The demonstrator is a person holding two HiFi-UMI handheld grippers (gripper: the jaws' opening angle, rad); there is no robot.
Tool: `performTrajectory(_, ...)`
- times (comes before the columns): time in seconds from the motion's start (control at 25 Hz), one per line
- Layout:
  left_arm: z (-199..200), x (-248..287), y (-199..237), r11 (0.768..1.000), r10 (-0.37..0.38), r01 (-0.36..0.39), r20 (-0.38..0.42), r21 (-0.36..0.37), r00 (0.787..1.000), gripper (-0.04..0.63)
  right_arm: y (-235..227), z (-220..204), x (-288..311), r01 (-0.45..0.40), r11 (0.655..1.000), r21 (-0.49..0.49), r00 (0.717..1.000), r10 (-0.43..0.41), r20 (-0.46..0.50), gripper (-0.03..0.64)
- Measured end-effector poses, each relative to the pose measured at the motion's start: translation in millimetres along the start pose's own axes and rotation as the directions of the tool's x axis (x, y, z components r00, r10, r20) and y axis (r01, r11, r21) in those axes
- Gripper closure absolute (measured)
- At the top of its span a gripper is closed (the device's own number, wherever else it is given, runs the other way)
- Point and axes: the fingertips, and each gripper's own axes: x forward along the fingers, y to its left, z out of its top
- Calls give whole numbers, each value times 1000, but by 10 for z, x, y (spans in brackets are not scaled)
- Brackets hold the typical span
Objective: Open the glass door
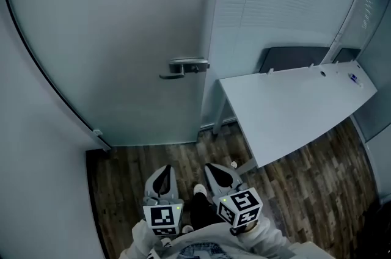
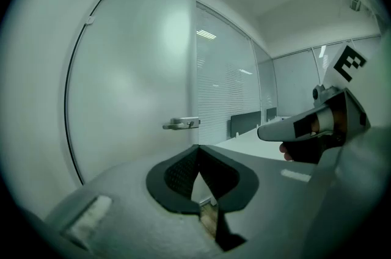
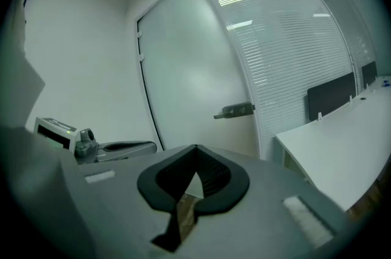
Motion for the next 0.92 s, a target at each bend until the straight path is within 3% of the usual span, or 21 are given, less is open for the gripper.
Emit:
performTrajectory(0.32,42,-768,-189,999,44,-43,15,-27,999,594,322,66,-653,-1,999,-50,998,4,56,614)
performTrajectory(0.92,71,-1063,-954,999,23,-23,2,40,1000,593,118,-25,-1438,-12,999,-30,997,14,76,614)
